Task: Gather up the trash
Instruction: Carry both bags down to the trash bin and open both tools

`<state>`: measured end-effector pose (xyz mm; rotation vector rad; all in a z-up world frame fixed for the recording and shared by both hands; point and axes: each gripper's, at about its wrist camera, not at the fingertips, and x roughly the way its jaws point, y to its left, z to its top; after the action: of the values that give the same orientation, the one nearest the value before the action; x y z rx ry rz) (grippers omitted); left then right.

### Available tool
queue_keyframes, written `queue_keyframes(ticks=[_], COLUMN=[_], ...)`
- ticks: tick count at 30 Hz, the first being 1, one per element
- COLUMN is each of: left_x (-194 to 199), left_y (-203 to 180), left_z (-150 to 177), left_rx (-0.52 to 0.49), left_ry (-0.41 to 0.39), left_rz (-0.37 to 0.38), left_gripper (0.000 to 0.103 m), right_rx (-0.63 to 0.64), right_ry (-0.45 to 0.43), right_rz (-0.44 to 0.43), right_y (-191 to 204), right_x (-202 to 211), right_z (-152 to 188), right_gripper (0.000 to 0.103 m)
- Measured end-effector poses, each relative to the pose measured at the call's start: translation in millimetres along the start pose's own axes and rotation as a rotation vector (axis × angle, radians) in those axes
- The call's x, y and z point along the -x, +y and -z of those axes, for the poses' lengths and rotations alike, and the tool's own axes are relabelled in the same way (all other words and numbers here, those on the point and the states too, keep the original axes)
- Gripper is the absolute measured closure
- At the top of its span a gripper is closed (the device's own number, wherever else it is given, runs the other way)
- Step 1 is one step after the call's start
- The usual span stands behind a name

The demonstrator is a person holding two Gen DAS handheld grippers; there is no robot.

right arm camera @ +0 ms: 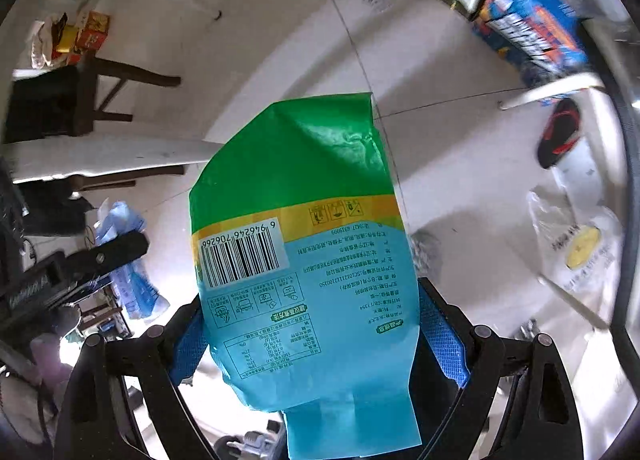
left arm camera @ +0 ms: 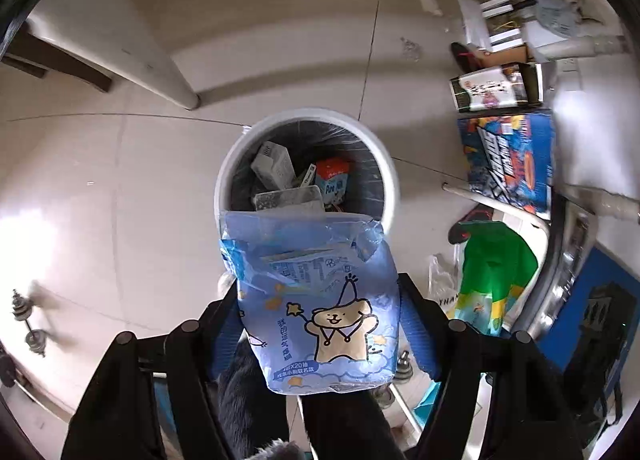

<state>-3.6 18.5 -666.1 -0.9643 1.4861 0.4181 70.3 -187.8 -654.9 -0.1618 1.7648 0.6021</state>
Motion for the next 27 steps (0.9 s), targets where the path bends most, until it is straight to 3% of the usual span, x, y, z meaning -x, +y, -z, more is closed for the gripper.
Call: queue_keyframes(ticks=[3, 10, 11, 13, 17, 24, 27], left_x=[-25.5, -33.3, -29.6, -23.9, -8.4, 21.8, 36.3], left_y=[15.8, 41.7, 44.9, 49.7, 56.3, 44.5, 34.5], left_z=[-11.7, -10.0, -6.9, -2.2, 7.2, 29.0, 37.9], left_rx=[-0.005, -0.011, -0.015, -0.01, 0.016, -0.014, -0.044], left_ry=[0.002, -0.056, -0.069, -0.081, -0.094, -0.101, -0.104], left_rz=[-0.017, -0.113, -0.144, -0.181, -0.191, -0.262, -0.278], left_gripper=[0.0, 0.0, 0.0, 0.0, 0.0, 0.0, 0.0], right_rx=[-0.025, -0.012, -0.005, 0.005, 0.023, 0.111, 0.132], right_ry=[0.032, 0.087, 0.087, 0.078, 0.054, 0.001, -0.026], right_rz=[-0.024, -0.086, -0.093, -0.092, -0.061, 0.173, 0.234], right_y=[-14.1, -14.6, -11.6, -8.2, 3.0, 20.8, 25.6], right_x=[-50.0, -122.2, -126.2, -128.3, -120.3, -85.5, -61.2], right_z=[-22.9, -47.3, -49.2, -51.3, -51.9, -38.2, -30.6], right_gripper=[0.009, 0.006, 0.0, 0.0, 0.0, 0.0, 0.0])
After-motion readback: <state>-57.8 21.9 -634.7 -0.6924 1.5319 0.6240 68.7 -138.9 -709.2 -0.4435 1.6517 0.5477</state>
